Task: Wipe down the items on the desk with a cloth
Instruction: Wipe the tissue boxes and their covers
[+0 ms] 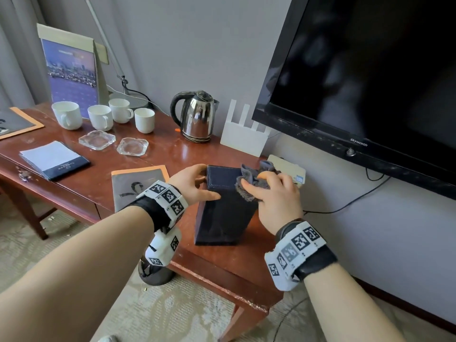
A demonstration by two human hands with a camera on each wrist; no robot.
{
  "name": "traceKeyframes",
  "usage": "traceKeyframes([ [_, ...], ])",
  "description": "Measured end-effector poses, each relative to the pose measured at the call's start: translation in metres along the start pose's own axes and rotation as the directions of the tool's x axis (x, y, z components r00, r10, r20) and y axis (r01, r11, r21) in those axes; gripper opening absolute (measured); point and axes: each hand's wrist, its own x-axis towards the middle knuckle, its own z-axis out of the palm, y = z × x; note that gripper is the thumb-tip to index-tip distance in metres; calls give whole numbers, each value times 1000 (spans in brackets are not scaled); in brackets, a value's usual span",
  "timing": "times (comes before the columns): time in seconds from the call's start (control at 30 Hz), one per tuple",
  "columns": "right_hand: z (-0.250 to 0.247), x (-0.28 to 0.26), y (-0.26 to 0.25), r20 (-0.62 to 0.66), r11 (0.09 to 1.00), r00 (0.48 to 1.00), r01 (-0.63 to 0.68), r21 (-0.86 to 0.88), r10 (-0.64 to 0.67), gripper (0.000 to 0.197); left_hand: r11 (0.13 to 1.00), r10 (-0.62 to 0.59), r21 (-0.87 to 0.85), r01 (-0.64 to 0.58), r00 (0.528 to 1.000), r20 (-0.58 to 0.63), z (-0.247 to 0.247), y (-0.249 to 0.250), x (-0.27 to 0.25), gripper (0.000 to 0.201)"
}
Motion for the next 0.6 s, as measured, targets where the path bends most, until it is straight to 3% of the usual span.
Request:
traceKeyframes([
  [0.1,-4,-5,29,34,993,996,-79,-83,83,56,999,-8,-36,8,1000,-4,2,-2,-1,73],
  [0.17,-8,-2,27,-33,991,996,-89,-103,86,55,999,-12,-41,12,1000,-5,3,-2,-1,73],
  [0.27,0,-1,0,-165,988,976,131,-88,-144,50,999,-3,-35,2,1000,-14,3,-1,-2,72],
  [0.33,13,-6,-7,-177,973,961,193,-130,-214,46,1000,-1,-29,0,1000,-21,3,-1,-2,70],
  [0.43,15,-15,11,-197,986,976,64,-153,-94,39,1000,12,-15,-13,999,-49,4,-1,-5,67],
  [0.6,-2,-20,41,-116,973,978,-188,-131,173,53,999,37,4,-37,999,-31,5,3,-10,67],
])
